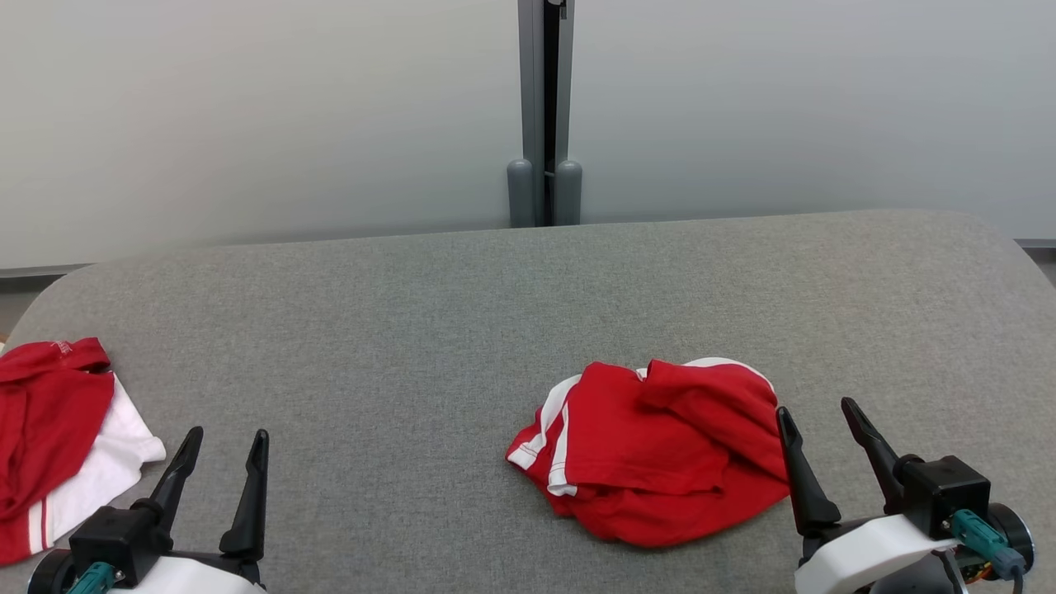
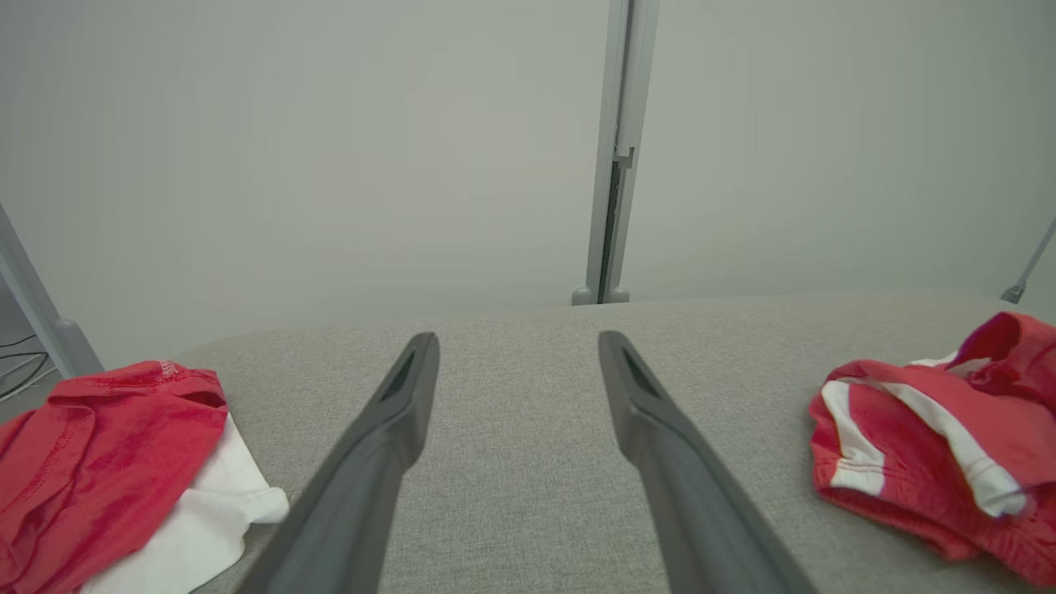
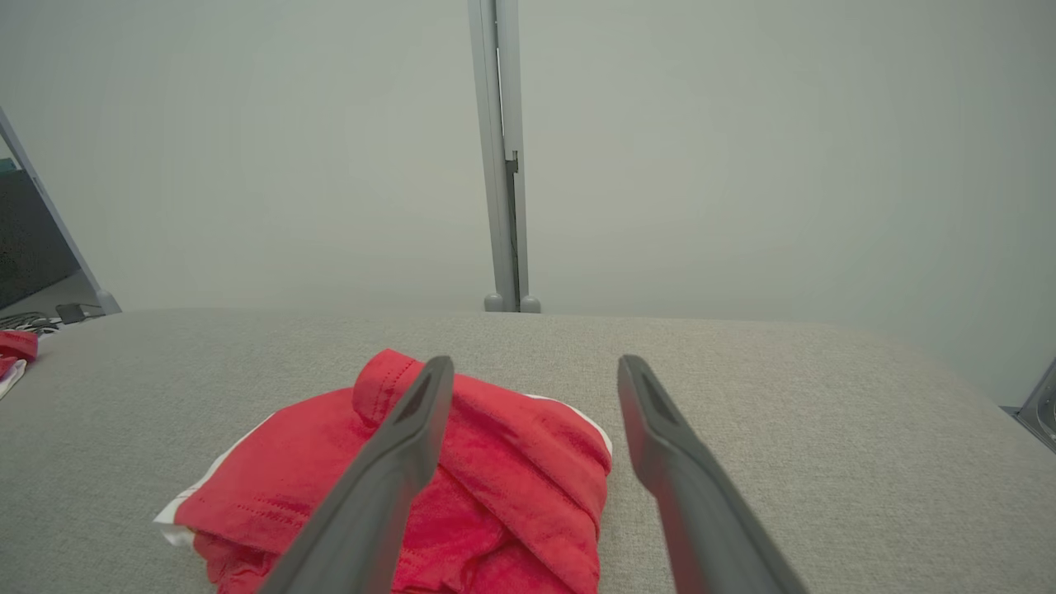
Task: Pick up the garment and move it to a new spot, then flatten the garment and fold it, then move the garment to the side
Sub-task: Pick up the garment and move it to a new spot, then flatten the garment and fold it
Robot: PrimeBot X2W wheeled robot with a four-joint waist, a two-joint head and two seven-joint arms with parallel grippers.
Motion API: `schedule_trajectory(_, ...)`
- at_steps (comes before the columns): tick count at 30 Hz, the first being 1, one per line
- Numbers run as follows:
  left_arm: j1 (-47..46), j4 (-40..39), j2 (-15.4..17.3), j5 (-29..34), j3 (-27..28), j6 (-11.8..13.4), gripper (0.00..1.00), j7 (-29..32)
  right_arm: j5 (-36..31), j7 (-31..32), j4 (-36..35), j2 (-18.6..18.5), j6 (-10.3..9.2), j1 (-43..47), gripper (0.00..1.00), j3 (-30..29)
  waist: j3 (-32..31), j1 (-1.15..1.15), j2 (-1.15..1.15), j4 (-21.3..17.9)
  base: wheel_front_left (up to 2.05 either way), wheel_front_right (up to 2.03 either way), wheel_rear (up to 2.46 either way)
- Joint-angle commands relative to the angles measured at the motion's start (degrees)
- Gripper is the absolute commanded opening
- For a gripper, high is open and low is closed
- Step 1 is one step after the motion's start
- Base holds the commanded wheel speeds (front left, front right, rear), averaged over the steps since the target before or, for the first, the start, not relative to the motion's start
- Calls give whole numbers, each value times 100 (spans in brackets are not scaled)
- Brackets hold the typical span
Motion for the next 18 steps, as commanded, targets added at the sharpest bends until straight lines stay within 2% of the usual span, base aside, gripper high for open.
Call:
schedule_trajectory(1, 13, 0, 16, 65, 30, 14, 100, -26, 37, 7, -36, -15, 1, 36, 100, -9, 10, 0, 0, 2, 0, 0, 0)
schedule_trajectory(14, 18, -65, 9, 80, 55, -19, 100, -26, 37, -18, -23, -15, 1, -42, 100, 47, 59, 0, 0, 18, 0, 0, 0)
schedule_trajectory(18, -55, -62, 3, 89, 6, -31, 100, -26, -47, 135, 73, -12, 1, -90, 100, 403, 92, 0, 0, 69, 0, 0, 0)
